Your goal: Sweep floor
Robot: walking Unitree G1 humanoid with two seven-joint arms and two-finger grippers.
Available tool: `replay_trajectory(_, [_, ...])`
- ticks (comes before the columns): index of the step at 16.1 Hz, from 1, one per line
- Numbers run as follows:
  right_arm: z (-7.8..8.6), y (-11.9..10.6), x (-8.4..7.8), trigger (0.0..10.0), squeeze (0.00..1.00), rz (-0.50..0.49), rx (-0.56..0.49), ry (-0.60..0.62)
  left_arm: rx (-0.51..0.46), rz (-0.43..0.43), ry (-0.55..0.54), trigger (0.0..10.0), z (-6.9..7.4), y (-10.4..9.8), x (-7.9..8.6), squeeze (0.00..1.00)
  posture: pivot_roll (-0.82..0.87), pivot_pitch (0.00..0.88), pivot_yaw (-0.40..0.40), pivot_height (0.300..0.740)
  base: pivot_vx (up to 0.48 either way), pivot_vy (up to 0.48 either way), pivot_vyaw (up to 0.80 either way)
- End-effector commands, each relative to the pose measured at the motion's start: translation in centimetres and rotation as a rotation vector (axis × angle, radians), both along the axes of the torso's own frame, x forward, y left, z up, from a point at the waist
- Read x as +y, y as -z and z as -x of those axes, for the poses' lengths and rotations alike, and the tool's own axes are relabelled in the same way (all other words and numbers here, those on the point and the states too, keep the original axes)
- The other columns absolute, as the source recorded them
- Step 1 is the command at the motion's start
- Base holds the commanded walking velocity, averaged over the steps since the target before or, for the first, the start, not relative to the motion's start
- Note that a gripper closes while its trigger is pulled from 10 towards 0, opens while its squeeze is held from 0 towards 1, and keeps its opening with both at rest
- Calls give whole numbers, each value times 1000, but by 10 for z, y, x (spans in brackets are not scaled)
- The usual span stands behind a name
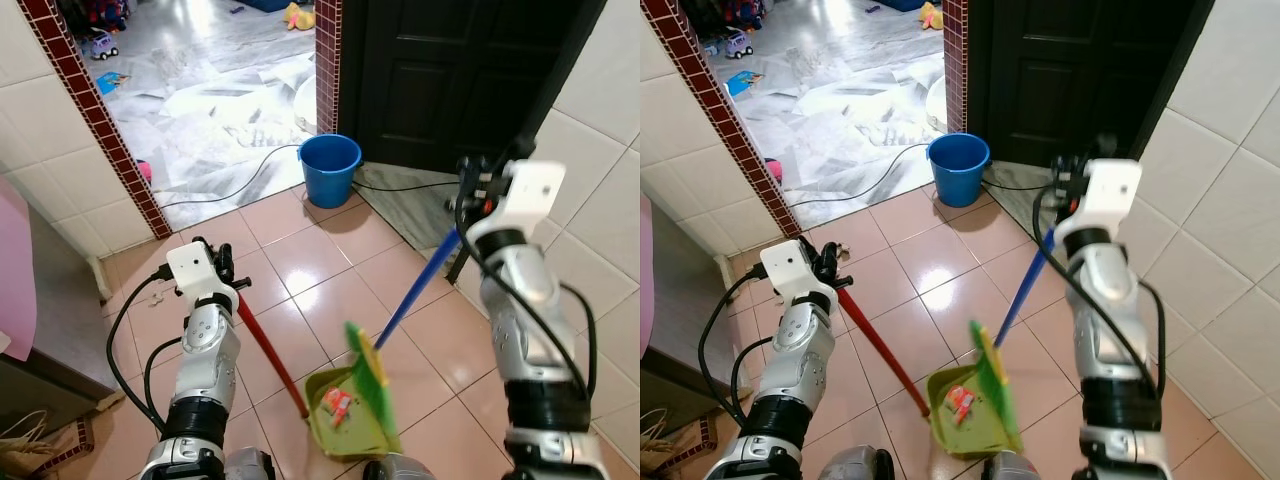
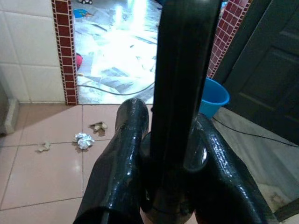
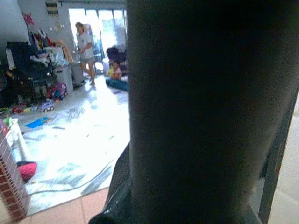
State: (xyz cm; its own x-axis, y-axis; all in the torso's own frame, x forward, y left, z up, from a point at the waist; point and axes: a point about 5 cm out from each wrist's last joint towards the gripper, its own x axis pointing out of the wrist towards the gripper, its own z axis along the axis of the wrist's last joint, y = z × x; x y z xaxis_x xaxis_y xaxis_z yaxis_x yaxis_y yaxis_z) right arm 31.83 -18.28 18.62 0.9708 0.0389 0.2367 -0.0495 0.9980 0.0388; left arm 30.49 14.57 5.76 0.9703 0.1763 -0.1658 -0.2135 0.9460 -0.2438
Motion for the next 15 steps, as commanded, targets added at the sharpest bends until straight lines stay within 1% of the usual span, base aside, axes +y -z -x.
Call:
replay_trajectory(1, [-2, -22, -2, 10000, 0, -17, -105, 11, -31, -8, -10, 10000, -4, -6, 3, 0, -102, 0, 44, 740, 0, 0, 0])
replay_trajectory(2, [-5, -26, -9, 10000, 0, -98, -98, 60, -29, -9, -9, 10000, -4, -5, 3, 0, -102, 0, 44, 740, 0, 0, 0])
replay_trajectory(3, [-7, -29, -15, 10000, 0, -125, -101, 94, -28, -9, -9, 10000, -3, -5, 4, 0, -101, 0, 44, 740, 0, 0, 0])
replay_trajectory(4, [-8, -33, -18, 10000, 0, -112, -116, 111, -27, -9, -9, 10000, -3, -4, 4, 0, -103, 0, 46, 740, 0, 0, 0])
replay_trajectory(5, [-9, -41, -26, 10000, 0, -35, -153, 145, -31, -12, -9, 10000, -3, -4, 5, 0, -104, 0, 48, 740, 0, 0, 0])
replay_trajectory(6, [-9, -39, -30, 10000, 0, 55, -147, 161, -38, -14, -8, 10000, -3, -5, 7, 0, -104, 0, 48, 740, 0, 0, 0])
replay_trajectory(7, [-9, -35, -32, 10000, 0, 115, -133, 178, -41, -14, -8, 10000, -3, -6, 8, 0, -103, 0, 48, 740, 0, 0, 0])
replay_trajectory(8, [-9, -33, -33, 10000, 0, 134, -129, 186, -42, -15, -9, 10000, -3, -6, 8, 0, -103, 0, 48, 740, 0, 0, 0])
replay_trajectory(9, [-6, -12, -34, 10000, 0, 210, -63, 187, -63, -13, -14, 10000, -5, -10, 11, 0, -104, 0, 48, 740, 0, 0, 0])
replay_trajectory(11, [-1, 6, -31, 10000, 0, 201, -20, 173, -92, -23, -13, 10000, -6, -17, 14, 0, -103, 0, 48, 740, 0, 0, 0])
replay_trajectory(12, [4, 19, -25, 10000, 0, 211, 9, 153, -114, -16, -9, 10000, -7, -22, 15, 0, -102, 0, 49, 740, 0, 0, 0])
replay_trajectory(14, [10, 34, -17, 10000, 0, 214, 45, 133, -142, -17, -12, 10000, -8, -29, 18, 0, -101, 0, 48, 740, 0, 0, 0])
replay_trajectory(15, [11, 37, -14, 10000, 0, 216, 50, 121, -150, -18, -12, 10000, -9, -31, 18, 0, -101, 0, 48, 740, 0, 0, 0])
